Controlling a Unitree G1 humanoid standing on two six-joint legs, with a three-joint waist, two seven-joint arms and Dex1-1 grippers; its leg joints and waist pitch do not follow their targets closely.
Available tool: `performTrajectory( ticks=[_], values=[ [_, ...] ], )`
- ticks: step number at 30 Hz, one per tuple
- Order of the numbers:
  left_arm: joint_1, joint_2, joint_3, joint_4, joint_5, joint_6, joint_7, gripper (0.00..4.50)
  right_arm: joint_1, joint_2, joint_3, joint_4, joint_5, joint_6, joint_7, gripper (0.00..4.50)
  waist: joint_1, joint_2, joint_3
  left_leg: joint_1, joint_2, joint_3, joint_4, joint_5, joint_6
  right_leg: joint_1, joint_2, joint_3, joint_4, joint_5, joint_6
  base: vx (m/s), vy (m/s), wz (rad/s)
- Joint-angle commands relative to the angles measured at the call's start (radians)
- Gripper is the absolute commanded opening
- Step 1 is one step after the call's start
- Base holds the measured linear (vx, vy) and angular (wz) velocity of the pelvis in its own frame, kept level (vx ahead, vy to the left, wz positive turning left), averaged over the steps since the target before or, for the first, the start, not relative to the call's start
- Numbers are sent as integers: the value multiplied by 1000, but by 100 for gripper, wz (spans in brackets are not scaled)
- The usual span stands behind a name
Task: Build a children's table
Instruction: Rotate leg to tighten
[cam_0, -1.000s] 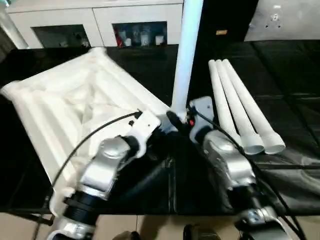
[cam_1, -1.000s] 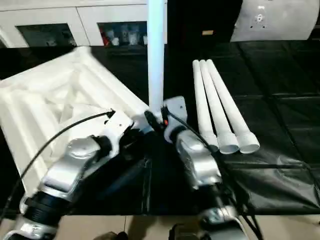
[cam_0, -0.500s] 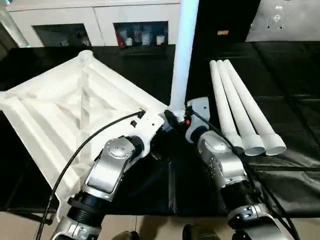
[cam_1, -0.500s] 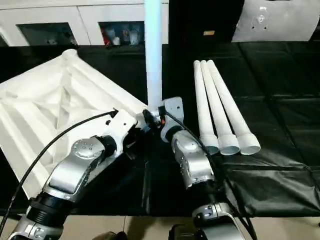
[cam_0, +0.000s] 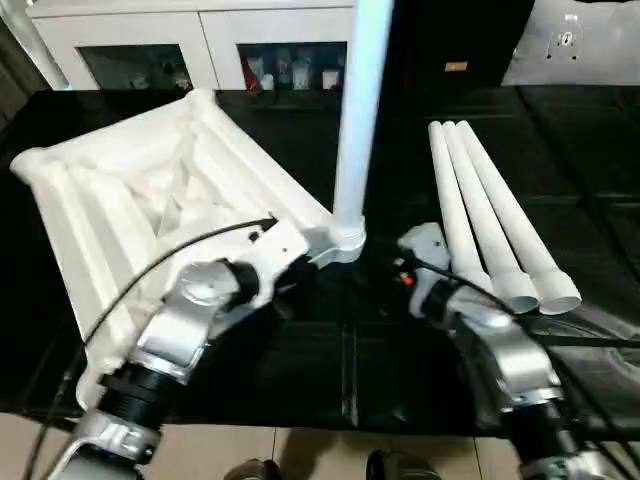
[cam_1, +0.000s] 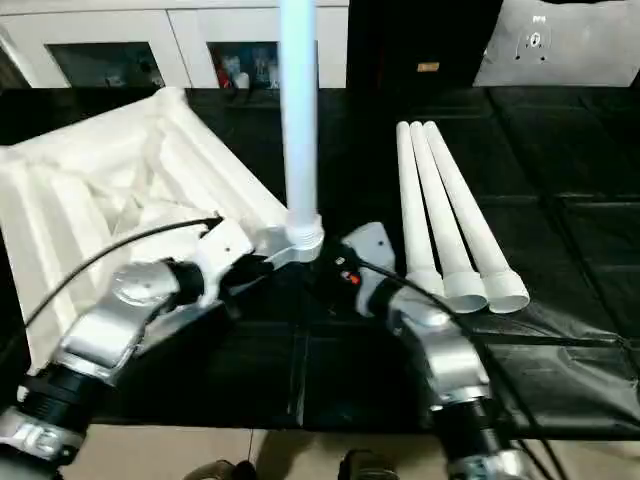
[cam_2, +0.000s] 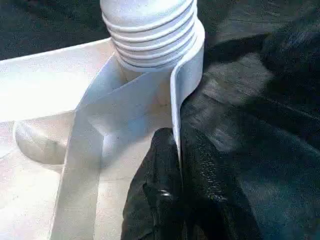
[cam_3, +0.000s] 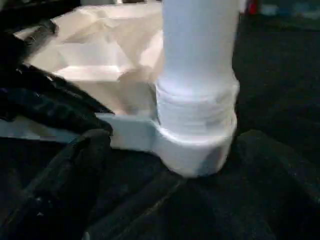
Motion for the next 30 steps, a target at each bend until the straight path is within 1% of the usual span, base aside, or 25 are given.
performTrajectory(
  ticks=[1,2,3,5,6,9,10,11,12,13,14,15,16,18,19,21,22,23,24,26,28,29,30],
  values=[
    [-13,17,-25,3,1,-48,-47,0,-4,-16,19,-36,4,9,36,447,2,-2,-71,3,56,-21,-52,-48,151,63,-85,55,-56,-30,-259,0,0,0],
    [-15,31,-33,15,-1,-67,-75,0,-5,-37,23,-48,-2,10,55,447,4,-3,-72,3,55,-21,-52,-49,153,63,-85,55,-56,-31,-261,0,0,0],
    [-18,51,-46,29,-5,-107,-121,0,-11,-65,26,-56,-13,16,74,447,10,-5,-71,3,54,-21,-52,-47,155,64,-84,55,-57,-35,-256,0,0,0],
    [-22,94,-77,51,-5,-172,-207,0,-25,-103,20,-71,-4,38,102,447,15,-4,-73,7,56,-20,-52,-39,155,63,-84,57,-53,-21,-256,0,0,0],
    [-22,95,-78,51,-6,-174,-210,0,-25,-104,20,-71,-3,39,104,447,17,-3,-72,9,56,-20,-51,-41,154,61,-83,56,-53,-23,-257,0,0,0],
    [-22,137,-106,57,-26,-227,-320,0,-32,-162,45,-96,10,50,192,447,26,-3,-72,10,57,-18,-52,-62,140,63,-85,57,-54,-47,-256,0,0,0],
    [-22,140,-108,58,-29,-232,-330,0,-33,-168,49,-99,11,50,203,447,30,-4,-73,10,58,-18,-52,-58,137,63,-85,58,-51,-42,-257,0,0,0],
    [-25,153,-115,63,-36,-248,-369,0,-37,-190,65,-105,11,46,246,447,32,-3,-73,10,60,-17,-51,-54,136,62,-86,59,-50,-32,-261,0,0,0],
    [-27,155,-116,67,-40,-262,-383,0,-39,-198,71,-107,14,47,266,447,35,-4,-75,10,60,-18,-51,-51,136,64,-86,58,-48,-21,-264,0,0,0],
    [-27,155,-116,67,-40,-262,-383,0,-39,-198,71,-107,14,47,266,447,37,-3,-75,10,60,-17,-50,-52,137,63,-86,58,-48,-20,-267,0,0,0],
    [-27,157,-117,67,-42,-267,-392,0,-40,-204,76,-108,17,48,284,447,37,-4,-76,9,60,-17,-50,-50,136,64,-87,59,-46,-11,-270,0,0,0],
    [-27,158,-117,68,-45,-271,-399,0,-40,-208,79,-107,20,48,295,447,37,-5,-75,7,60,-18,-50,-55,134,65,-88,58,-47,-18,-271,0,0,0],
    [-29,161,-119,70,-54,-285,-416,0,-42,-219,87,-104,32,50,327,447,37,-10,-75,7,59,-17,-51,-60,134,66,-87,58,-49,-27,-270,0,0,0],
    [-33,166,-122,77,-73,-307,-452,0,-51,-232,99,-89,55,58,380,447,39,-10,-74,5,58,-17,-49,-70,133,67,-88,58,-50,-51,-265,0,0,0],
    [-33,166,-122,77,-73,-307,-452,0,-51,-232,99,-89,55,58,380,447,39,-10,-74,5,57,-16,-50,-72,132,67,-88,58,-51,-58,-264,0,0,0],
    [-33,167,-124,78,-77,-316,-464,0,-56,-232,102,-82,59,64,393,418,38,-10,-74,4,57,-17,-50,-73,126,66,-87,57,-52,-78,-257,0,0,0],
    [-31,168,-126,73,-79,-317,-471,0,-60,-232,107,-77,59,67,403,418,38,-10,-75,5,57,-17,-49,-72,125,66,-87,57,-52,-80,-257,0,0,0],
    [-31,168,-126,73,-79,-317,-471,0,-60,-232,107,-77,59,67,403,399,38,-10,-74,5,58,-18,-50,-71,123,65,-87,57,-52,-83,-256,0,0,0],
    [-29,167,-126,70,-82,-317,-478,0,-64,-231,112,-69,61,70,415,399,38,-10,-75,6,58,-17,-49,-71,121,65,-86,57,-51,-82,-257,0,0,0],
    [-30,167,-125,73,-82,-320,-478,0,-65,-229,113,-65,62,70,417,377,38,-8,-76,5,58,-18,-48,-65,121,65,-86,57,-50,-71,-259,0,0,0],
    [-32,168,-123,82,-80,-328,-484,0,-69,-227,115,-58,66,73,428,365,39,-8,-76,6,58,-18,-48,-67,122,65,-86,57,-50,-69,-260,0,0,0],
    [-32,168,-123,82,-80,-328,-484,0,-69,-227,115,-58,66,73,428,342,38,-8,-76,5,57,-18,-48,-65,122,65,-85,57,-49,-66,-261,0,0,0],
    [-33,169,-123,87,-80,-333,-486,0,-70,-228,118,-56,69,76,434,342,38,-8,-77,6,57,-18,-48,-65,122,66,-85,57,-49,-65,-261,0,0,0]
  ],
)
